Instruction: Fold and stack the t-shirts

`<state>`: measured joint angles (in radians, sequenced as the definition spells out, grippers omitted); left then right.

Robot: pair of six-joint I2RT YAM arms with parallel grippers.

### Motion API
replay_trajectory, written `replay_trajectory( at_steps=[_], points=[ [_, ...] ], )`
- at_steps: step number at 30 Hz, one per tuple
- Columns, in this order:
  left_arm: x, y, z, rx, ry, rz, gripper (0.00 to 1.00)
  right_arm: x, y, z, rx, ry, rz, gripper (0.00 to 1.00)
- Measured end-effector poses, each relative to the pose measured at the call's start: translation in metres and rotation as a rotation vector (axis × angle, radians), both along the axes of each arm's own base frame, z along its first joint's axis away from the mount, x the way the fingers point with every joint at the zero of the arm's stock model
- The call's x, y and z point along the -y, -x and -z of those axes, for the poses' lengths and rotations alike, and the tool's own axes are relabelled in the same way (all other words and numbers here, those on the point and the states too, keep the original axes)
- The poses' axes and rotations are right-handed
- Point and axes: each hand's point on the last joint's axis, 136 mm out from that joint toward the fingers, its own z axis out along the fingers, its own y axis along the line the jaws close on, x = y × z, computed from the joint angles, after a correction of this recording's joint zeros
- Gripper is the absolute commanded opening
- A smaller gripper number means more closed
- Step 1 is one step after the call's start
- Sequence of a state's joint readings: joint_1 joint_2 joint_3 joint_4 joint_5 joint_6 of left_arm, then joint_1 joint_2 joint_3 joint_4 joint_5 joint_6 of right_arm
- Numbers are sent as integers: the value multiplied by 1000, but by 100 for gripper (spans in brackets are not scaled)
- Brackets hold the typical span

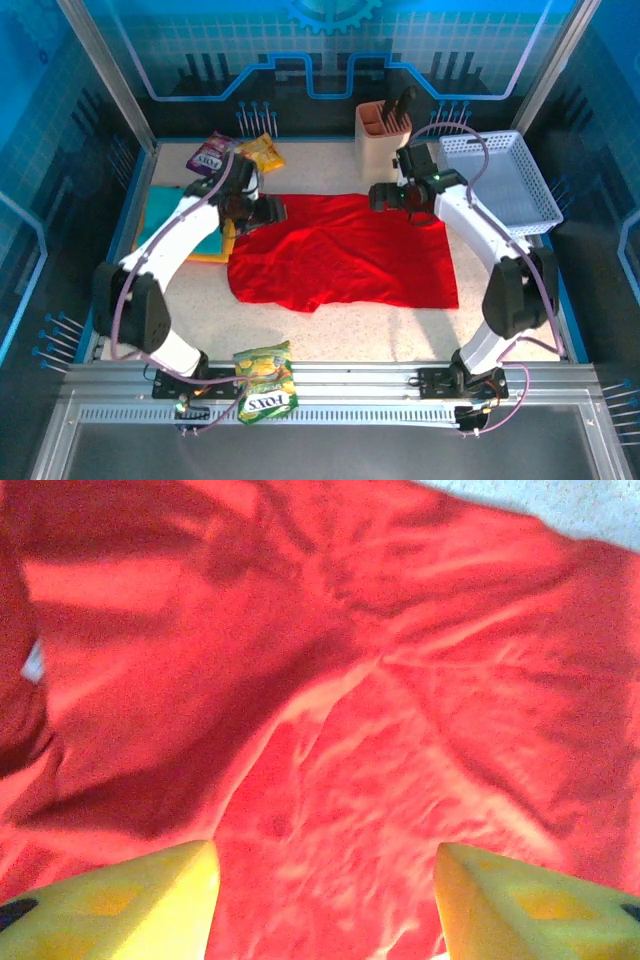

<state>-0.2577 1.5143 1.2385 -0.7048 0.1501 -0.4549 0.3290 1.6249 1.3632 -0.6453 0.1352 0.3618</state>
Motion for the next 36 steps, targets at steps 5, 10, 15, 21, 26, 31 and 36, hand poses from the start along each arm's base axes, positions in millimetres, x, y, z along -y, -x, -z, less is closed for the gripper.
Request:
replay_trajectory(
  at_steps=[5, 10, 15, 21, 26, 31, 36],
  points=[
    [-23, 88, 61, -170, -5, -81, 47, -1, 46, 51, -97, -20, -28, 100],
    [-39, 151, 97, -258, 9, -177, 44, -9, 75, 85, -183, -23, -50, 100],
    [-43, 166, 109, -274, 33, -246, 45, -14, 70, 83, -162, -54, -28, 100],
    [-43, 161, 128, -321, 16, -275, 45, -16, 65, 76, -148, -69, -10, 100],
    [-44, 155, 140, -340, -6, -280, 41, -17, 63, 73, -142, -75, -5, 99],
    [-44, 145, 139, -329, -26, -283, 36, -16, 63, 73, -142, -74, -1, 99],
    [-43, 126, 132, -280, -33, -284, 35, -16, 64, 74, -148, -74, 3, 98]
  ],
)
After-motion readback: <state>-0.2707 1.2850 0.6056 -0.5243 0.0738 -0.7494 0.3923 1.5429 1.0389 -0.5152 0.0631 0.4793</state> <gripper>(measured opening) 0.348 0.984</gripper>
